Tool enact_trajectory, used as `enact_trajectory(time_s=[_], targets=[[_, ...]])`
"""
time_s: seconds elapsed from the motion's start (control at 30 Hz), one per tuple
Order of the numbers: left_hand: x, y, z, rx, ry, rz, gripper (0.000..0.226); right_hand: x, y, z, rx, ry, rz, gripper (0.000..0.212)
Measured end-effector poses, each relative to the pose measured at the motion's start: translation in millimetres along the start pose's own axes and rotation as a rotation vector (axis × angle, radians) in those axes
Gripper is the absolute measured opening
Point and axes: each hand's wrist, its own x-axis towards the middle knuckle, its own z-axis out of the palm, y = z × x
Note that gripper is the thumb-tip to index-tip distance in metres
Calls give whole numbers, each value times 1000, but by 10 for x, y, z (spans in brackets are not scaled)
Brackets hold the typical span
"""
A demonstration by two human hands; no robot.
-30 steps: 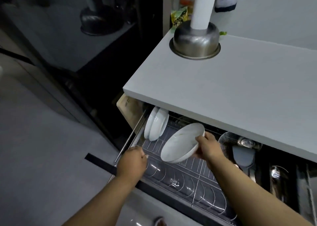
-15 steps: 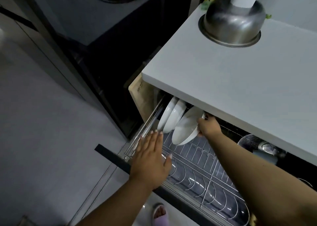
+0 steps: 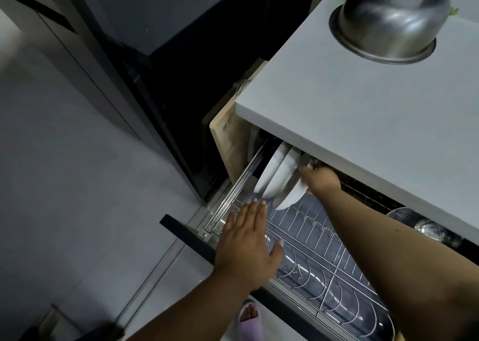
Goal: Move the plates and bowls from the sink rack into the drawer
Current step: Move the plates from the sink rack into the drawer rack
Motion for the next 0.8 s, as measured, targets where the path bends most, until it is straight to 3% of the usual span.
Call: enact_trajectory(time_s=[0.5,0.63,0.8], targets=[[65,1,53,12,22,3,75,212,-184,112,-217,-72,-56,41],[101,33,36,-30,-18,-3,81,263,-128,113,-91,-88,-82,36],[160,47,16,-17,-75,-24,82,60,-43,64,-212,-73,-45,57]])
